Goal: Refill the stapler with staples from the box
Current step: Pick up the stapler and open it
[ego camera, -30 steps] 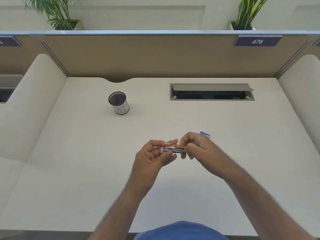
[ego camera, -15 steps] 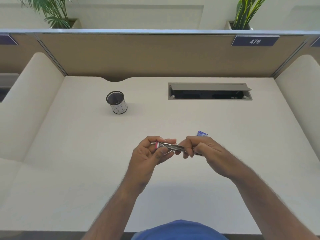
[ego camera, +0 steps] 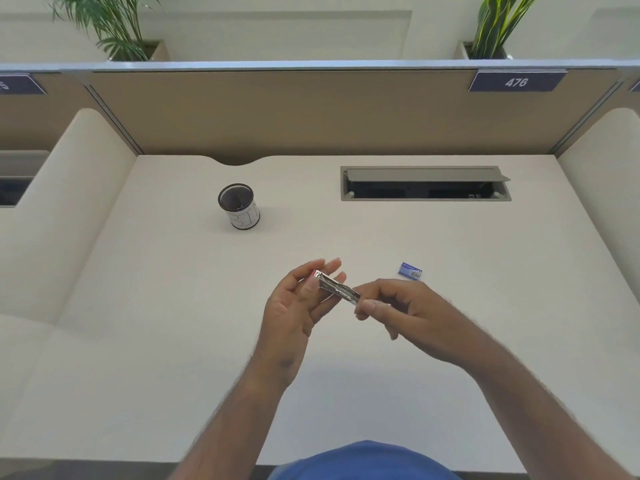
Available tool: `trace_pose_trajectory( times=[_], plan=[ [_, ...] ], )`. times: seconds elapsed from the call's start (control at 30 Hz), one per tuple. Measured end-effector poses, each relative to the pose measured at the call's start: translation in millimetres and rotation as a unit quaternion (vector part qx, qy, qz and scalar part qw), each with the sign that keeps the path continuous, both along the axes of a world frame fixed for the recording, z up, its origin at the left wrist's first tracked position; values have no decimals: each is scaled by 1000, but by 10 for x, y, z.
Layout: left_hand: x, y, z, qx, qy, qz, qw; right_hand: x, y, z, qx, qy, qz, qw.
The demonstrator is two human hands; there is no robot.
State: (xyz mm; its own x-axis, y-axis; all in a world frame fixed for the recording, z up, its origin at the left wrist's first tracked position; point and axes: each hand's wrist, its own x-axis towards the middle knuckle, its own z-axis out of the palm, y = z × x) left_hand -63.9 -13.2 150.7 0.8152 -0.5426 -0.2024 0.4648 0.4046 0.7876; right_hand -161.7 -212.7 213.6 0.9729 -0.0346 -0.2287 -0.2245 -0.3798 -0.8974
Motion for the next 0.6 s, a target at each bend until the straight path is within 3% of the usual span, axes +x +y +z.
trace_pose_trajectory(
  times=[0.23,0.4,0.5,0.6],
  plan=[
    [89,-175,-35,-152,187,78,967,-46,379,-11,-133,-133,-13,982],
    [140,-231,-28,-233,238,86,939,-36,522,-108,-352,-241,45,903],
    [166,-245,5,-256,250,75,931,-5,599,-252,-457,-205,106,859],
    [170,-248,46,-258,255,71,929,-16,617,-287,-474,-173,103,857]
  ],
)
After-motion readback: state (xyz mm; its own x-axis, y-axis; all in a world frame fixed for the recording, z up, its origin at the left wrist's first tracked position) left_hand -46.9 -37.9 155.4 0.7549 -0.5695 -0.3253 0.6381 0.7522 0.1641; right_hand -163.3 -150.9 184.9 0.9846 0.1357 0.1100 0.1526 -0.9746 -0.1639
